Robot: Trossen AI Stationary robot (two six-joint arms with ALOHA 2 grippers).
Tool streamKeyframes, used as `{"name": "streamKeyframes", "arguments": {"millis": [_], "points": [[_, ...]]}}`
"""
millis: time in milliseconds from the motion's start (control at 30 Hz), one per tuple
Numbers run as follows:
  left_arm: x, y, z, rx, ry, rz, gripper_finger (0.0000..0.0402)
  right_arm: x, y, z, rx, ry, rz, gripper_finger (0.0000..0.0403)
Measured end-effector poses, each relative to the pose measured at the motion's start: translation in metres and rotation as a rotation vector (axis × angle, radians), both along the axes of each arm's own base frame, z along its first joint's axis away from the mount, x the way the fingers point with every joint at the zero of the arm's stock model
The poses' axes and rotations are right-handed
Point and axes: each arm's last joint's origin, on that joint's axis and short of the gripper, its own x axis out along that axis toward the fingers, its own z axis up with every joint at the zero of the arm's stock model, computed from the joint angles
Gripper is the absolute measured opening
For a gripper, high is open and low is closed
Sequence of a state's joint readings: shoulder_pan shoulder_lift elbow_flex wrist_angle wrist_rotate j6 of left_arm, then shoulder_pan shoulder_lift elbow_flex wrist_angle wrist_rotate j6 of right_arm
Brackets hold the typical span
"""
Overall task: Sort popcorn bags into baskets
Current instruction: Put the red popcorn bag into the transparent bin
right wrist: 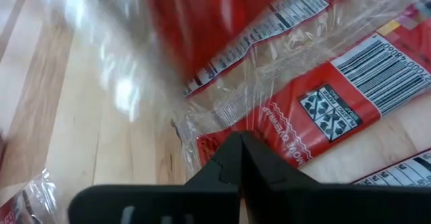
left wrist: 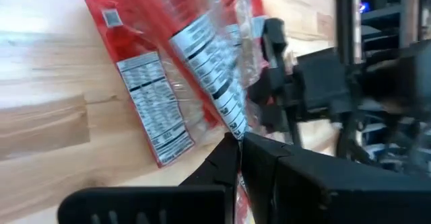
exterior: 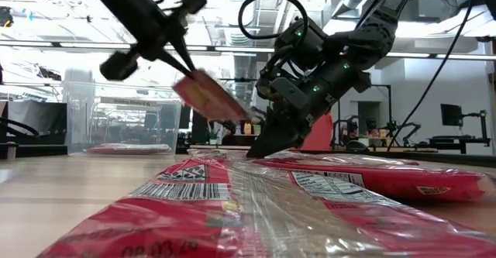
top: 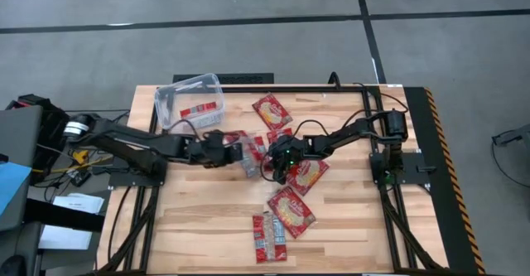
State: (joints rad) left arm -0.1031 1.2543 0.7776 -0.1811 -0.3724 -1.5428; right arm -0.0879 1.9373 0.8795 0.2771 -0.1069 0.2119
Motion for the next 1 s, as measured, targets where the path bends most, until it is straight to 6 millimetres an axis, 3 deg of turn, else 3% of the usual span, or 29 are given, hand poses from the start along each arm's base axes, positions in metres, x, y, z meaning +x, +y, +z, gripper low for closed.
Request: {"name": "streamKeyframes", "arguments": {"millis": [333,600,800,1000], "points": [[-0.045,0.018,0.05,0.047,-0.154,-0.015,0.0,0.001,-0.001,0.001,0.004,-0.011,0.004,0.0024],[-0.081,0.032,0.082,0.252,-0.303,0.303,0.0,0.0,-0.009,0.001,0.038,-0.018,-0.02,0.0026],[-0.093,0.039,0.087,0.374,-0.309,0.631,0.0,0.0,-0.013,0.001,0.06,-0.019,-0.045,0.0035],[-0.088,0.051,0.07,0.317,-0.287,0.831,0.0,-0.001,-0.018,0.001,0.069,-0.022,-0.051,0.0019]]}}
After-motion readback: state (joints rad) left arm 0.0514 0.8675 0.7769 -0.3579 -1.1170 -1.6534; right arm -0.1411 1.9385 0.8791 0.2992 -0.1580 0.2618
